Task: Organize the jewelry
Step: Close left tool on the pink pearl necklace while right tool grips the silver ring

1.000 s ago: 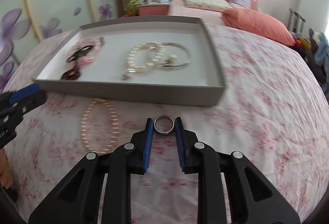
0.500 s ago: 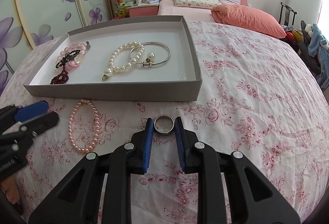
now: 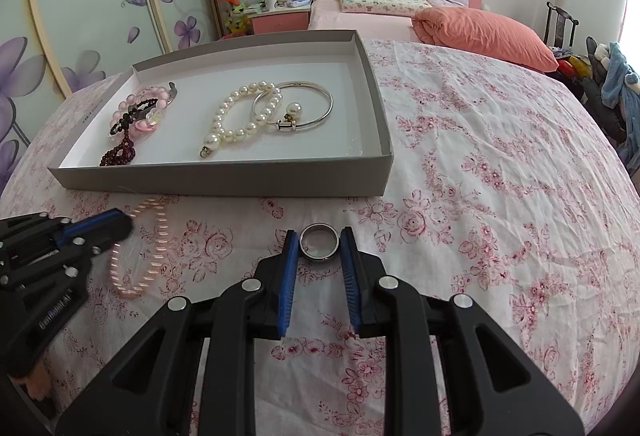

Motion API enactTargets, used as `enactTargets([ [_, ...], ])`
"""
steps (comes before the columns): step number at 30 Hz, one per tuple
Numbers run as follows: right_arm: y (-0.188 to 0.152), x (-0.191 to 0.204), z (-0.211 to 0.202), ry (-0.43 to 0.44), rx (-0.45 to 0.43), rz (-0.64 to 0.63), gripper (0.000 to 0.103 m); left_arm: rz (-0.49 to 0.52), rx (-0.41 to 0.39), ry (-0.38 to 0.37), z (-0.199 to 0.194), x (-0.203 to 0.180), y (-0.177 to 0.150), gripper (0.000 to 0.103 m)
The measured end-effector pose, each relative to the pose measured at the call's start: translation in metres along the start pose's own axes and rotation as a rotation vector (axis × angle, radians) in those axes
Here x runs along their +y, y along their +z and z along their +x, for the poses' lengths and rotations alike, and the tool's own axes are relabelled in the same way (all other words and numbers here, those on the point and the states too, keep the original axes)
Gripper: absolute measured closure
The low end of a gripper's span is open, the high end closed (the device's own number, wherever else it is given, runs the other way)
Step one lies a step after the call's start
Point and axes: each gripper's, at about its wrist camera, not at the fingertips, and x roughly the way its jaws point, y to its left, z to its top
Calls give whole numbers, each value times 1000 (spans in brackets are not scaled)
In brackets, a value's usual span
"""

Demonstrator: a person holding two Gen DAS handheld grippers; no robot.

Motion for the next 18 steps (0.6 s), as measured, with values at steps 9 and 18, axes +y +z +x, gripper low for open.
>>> enactTargets([
  [9, 1, 17, 2, 15, 4, -45, 80, -52, 0, 141, -23, 76, -29, 96],
  [18, 6, 40, 7, 46, 4, -85, 80, -99, -16, 178, -27, 98, -32, 96],
])
